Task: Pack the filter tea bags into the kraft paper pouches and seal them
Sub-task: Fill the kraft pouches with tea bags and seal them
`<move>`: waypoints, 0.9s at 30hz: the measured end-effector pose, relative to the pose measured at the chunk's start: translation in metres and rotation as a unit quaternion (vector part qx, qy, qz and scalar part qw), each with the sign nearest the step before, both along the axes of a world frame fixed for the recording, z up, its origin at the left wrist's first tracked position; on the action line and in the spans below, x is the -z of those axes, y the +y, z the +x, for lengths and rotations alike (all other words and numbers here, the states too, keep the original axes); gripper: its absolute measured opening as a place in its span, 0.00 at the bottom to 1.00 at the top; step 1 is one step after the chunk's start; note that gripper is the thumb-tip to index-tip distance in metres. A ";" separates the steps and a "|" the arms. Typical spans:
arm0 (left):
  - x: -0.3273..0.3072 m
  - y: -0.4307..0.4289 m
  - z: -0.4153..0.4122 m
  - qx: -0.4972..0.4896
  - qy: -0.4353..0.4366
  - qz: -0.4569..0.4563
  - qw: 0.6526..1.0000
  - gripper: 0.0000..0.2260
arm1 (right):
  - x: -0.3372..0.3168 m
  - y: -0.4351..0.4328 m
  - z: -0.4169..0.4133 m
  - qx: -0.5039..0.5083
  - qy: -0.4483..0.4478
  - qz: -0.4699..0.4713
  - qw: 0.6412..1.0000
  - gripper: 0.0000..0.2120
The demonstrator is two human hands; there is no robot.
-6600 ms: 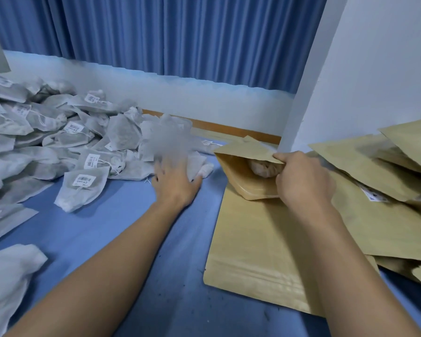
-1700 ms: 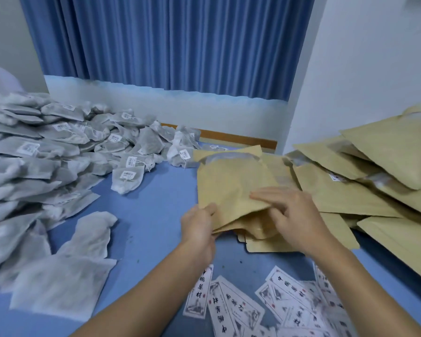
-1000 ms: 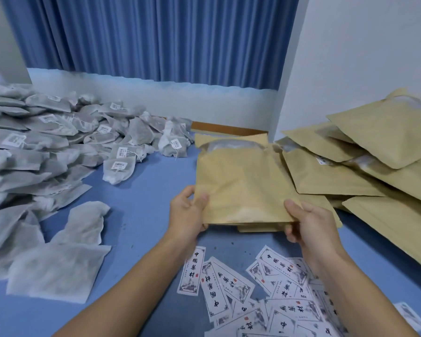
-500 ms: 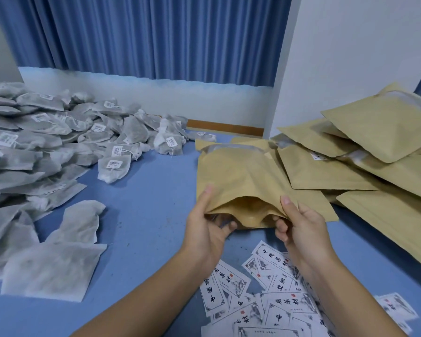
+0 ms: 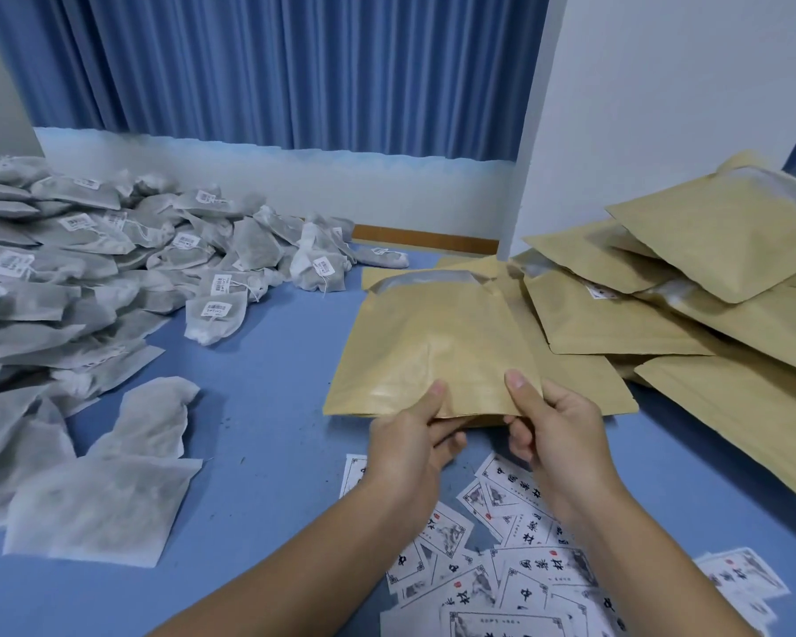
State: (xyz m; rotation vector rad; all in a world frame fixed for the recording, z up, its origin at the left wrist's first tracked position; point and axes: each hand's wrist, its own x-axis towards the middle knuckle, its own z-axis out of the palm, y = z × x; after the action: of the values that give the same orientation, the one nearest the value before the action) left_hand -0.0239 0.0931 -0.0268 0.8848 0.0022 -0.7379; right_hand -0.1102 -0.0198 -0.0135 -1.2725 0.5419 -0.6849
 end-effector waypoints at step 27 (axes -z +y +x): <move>0.007 -0.002 0.005 -0.018 -0.074 0.058 0.995 0.07 | 0.012 0.021 0.003 0.060 -0.029 0.076 0.995 0.07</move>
State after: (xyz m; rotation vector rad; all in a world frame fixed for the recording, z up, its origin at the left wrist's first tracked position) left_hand -0.0193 0.0915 -0.0339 1.0455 -0.0707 -0.6418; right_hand -0.1067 0.0014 -0.0257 -1.0816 0.6146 -0.7640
